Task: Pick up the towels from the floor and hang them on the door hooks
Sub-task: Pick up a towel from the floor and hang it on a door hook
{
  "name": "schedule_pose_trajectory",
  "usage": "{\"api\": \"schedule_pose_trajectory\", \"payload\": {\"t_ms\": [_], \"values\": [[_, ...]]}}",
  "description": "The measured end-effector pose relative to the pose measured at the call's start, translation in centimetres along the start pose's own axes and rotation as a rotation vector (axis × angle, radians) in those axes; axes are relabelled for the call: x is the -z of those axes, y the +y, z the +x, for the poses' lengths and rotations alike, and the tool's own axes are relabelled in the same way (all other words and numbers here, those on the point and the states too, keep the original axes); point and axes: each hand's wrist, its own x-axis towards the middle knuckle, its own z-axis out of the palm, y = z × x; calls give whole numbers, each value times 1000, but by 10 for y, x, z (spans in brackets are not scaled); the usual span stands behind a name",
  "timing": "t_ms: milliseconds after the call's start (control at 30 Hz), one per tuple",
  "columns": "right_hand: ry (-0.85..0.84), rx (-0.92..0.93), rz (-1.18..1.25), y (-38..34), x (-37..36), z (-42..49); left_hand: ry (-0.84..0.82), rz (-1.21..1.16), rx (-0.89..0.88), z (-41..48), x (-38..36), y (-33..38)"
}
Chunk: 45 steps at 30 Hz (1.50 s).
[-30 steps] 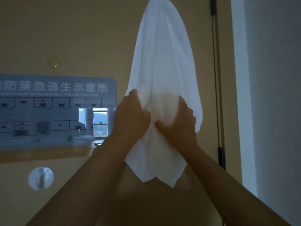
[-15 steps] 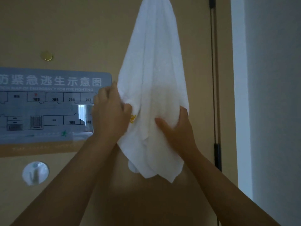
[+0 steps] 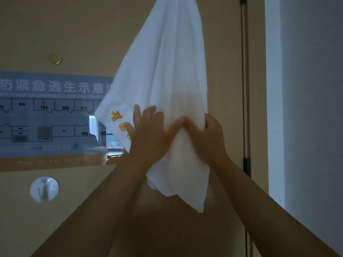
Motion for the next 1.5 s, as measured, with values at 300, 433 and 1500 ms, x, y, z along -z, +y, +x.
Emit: {"api": "schedule_pose_trajectory", "payload": {"t_ms": [300, 433, 1500], "values": [[65, 57, -49, 7, -2, -9, 83, -376, -23, -11, 4, -12], [45, 42, -176, 12, -6, -10, 72, -259, -63, -12, -3, -20], [-155, -214, -855, -28, 225, -276, -556, -33, -326, -275, 24, 144]]}}
